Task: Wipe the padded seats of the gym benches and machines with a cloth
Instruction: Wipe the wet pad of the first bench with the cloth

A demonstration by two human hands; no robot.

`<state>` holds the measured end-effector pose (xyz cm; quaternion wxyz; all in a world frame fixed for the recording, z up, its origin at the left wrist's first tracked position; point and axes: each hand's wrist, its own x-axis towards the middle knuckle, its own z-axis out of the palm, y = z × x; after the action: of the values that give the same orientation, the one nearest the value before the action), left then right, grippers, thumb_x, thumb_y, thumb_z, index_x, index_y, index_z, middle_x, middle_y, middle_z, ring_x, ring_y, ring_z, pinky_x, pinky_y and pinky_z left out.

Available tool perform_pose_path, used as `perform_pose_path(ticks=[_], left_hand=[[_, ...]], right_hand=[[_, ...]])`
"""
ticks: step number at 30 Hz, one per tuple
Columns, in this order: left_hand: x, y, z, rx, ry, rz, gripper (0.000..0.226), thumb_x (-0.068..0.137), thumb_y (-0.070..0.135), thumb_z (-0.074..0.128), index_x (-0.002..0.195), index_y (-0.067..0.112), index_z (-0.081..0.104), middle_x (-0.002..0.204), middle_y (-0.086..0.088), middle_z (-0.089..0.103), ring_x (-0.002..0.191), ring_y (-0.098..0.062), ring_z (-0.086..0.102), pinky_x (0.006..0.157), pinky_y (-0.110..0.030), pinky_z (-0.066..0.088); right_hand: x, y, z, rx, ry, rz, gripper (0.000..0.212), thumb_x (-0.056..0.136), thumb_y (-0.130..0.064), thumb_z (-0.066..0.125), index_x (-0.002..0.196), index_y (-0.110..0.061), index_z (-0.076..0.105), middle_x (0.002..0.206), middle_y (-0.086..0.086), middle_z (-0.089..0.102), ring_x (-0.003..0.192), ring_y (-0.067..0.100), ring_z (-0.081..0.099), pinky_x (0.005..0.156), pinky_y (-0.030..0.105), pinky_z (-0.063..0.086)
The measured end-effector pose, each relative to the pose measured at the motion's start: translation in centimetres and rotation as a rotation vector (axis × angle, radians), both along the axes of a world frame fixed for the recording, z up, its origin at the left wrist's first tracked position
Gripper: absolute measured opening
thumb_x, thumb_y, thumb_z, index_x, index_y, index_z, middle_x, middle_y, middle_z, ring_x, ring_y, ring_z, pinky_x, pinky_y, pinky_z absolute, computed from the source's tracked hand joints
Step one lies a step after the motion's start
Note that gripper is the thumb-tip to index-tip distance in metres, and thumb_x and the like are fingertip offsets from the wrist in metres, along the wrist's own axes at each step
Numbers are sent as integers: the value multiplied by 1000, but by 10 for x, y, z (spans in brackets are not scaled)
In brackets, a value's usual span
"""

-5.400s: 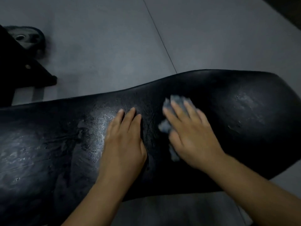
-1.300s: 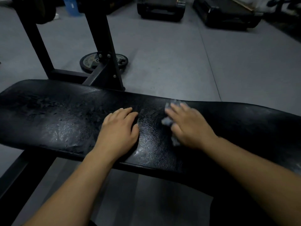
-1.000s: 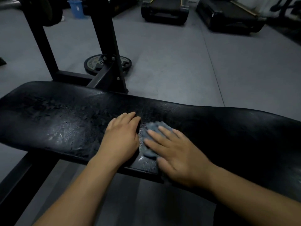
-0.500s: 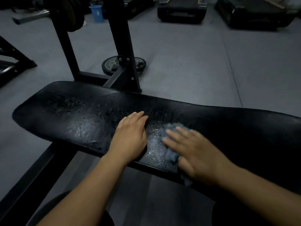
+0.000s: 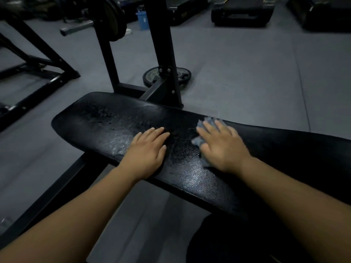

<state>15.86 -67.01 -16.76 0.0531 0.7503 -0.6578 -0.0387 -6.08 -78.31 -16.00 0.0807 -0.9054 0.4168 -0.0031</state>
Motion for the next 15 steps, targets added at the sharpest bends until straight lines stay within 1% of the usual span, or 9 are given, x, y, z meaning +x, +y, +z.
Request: perform_pose_path(ticks=[2, 3, 4, 6, 8, 9, 11, 13, 15], left_hand=[[-3, 0, 0, 0, 11, 5, 68, 92, 51, 11, 154, 30, 31, 163, 8, 22, 151, -15, 14, 123, -42, 10], [-3, 0, 0, -5, 19, 8, 69, 92, 51, 10, 154, 29, 32, 163, 8, 23, 151, -15, 14, 123, -42, 10], [-2, 1, 1, -14, 27, 8, 72, 90, 53, 8, 153, 29, 33, 163, 8, 23, 151, -15, 15, 122, -42, 10], [0, 2, 0, -22, 38, -4, 76, 87, 54, 6, 153, 27, 34, 163, 6, 24, 151, -16, 15, 122, -42, 10], [0, 2, -3, -36, 33, -6, 75, 88, 53, 7, 154, 27, 33, 163, 6, 24, 151, -17, 15, 123, -43, 10], [0, 1, -2, -41, 32, -6, 74, 89, 52, 8, 154, 27, 33, 163, 6, 24, 151, -17, 14, 123, -43, 10], [-1, 2, -3, -38, 34, -3, 75, 88, 52, 6, 154, 28, 32, 163, 7, 22, 151, -16, 13, 123, -44, 9], [-1, 1, -4, -44, 40, 7, 73, 89, 51, 7, 154, 28, 31, 163, 7, 22, 151, -16, 12, 123, -44, 9], [-2, 1, -5, -33, 56, 6, 66, 93, 47, 14, 154, 28, 32, 163, 7, 22, 151, -16, 13, 123, -44, 10]], right_hand=[[38, 3, 2, -3, -22, -57, 63, 96, -48, 19, 157, -32, 18, 168, -4, 7, 154, 26, 2, 122, 51, 5], [49, 16, 1, -26, -38, -3, 63, 95, -45, 20, 156, -30, 20, 168, -4, 8, 154, 27, 2, 121, 51, 4], [51, 36, 2, -44, -55, 101, 66, 91, -44, 20, 155, -28, 23, 167, -3, 11, 154, 27, 5, 121, 49, 3], [27, 71, 4, -32, -97, 339, 72, 86, -45, 18, 155, -26, 30, 166, -2, 19, 154, 25, 10, 122, 45, 5], [-8, 68, 2, 8, -102, 475, 75, 84, -48, 18, 155, -29, 33, 165, -4, 20, 153, 21, 13, 123, 43, 8], [-19, 51, 0, 3, -85, 456, 75, 84, -48, 18, 155, -30, 35, 164, -4, 21, 153, 21, 15, 122, 44, 12], [-22, 8, -3, -50, -55, 301, 76, 85, -51, 14, 154, -30, 35, 164, -2, 24, 152, 24, 19, 120, 45, 15], [5, -24, -3, -55, 0, 74, 68, 93, -54, 12, 156, -34, 27, 167, -4, 17, 153, 22, 12, 121, 44, 11], [43, -24, -2, -36, -17, -74, 61, 97, -50, 20, 156, -33, 22, 167, -4, 12, 154, 24, 8, 122, 48, 8]])
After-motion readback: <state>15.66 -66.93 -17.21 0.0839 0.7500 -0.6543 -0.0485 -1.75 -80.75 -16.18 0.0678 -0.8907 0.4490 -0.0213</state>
